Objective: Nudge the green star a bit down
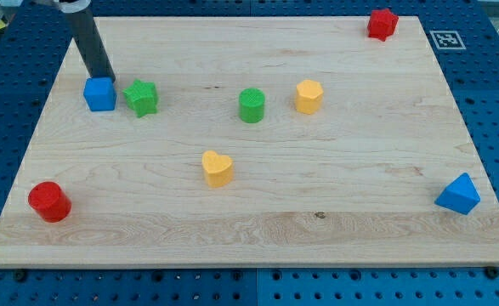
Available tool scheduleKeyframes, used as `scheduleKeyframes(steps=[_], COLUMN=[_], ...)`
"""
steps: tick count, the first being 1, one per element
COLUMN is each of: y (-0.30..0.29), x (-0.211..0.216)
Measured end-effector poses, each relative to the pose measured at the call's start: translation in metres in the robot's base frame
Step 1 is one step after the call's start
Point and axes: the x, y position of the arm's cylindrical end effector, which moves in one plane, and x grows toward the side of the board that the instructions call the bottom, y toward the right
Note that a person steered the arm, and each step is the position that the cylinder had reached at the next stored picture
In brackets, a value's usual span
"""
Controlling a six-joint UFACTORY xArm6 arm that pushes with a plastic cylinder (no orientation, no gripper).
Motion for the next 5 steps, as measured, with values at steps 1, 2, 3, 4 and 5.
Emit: scheduleKeyframes(steps=[1, 2, 3, 4, 5], y=[0.000, 0.000, 0.000, 0.002, 0.029], x=[0.011, 0.015, 0.006, -0.019, -0.021])
